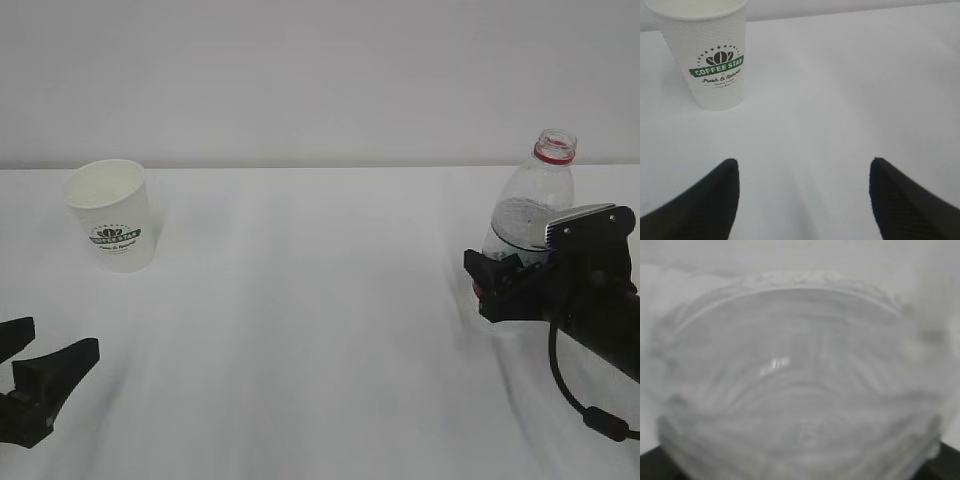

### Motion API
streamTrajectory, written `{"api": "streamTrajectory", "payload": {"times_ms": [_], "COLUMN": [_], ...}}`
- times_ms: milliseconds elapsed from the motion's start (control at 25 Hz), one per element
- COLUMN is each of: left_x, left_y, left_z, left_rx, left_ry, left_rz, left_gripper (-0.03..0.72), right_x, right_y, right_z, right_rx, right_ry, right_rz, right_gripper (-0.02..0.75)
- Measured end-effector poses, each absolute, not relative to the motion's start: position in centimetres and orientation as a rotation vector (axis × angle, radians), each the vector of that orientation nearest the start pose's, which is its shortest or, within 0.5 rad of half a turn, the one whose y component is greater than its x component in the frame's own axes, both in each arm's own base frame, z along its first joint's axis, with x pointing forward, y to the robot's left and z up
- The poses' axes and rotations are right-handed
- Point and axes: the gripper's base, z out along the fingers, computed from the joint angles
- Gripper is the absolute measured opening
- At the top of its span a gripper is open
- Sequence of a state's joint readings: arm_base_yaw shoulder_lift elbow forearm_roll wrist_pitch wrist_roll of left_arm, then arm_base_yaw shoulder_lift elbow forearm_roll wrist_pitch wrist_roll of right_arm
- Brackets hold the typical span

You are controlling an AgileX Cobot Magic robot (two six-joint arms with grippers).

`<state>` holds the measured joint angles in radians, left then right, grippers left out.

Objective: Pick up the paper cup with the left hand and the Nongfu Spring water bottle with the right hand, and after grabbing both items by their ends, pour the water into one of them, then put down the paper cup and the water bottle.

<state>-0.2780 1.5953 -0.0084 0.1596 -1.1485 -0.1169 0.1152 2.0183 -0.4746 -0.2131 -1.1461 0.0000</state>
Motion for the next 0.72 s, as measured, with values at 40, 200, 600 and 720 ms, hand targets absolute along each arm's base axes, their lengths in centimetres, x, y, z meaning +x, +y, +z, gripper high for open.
{"api": "streamTrajectory", "payload": {"times_ms": [40, 200, 600, 720], "left_x": [16.0, 16.0, 16.0, 16.0], "left_y": [-5.9, -5.9, -5.9, -5.9], "left_z": [12.4, 12.4, 12.4, 12.4], "left_rx": [0.317, 0.317, 0.317, 0.317], "left_ry": [1.913, 1.913, 1.913, 1.913], "left_rz": [-0.36, -0.36, -0.36, -0.36], "left_gripper": [0.591, 0.59, 0.589, 0.589], "right_x": [28.8, 28.8, 28.4, 27.6], "right_y": [5.1, 5.1, 5.1, 5.0], "right_z": [8.6, 8.6, 8.6, 9.1], "right_rx": [-0.324, -0.323, -0.324, -0.327], "right_ry": [1.861, 1.858, 1.864, 1.879], "right_rz": [0.201, 0.201, 0.204, 0.201], "right_gripper": [0.537, 0.513, 0.507, 0.507]}}
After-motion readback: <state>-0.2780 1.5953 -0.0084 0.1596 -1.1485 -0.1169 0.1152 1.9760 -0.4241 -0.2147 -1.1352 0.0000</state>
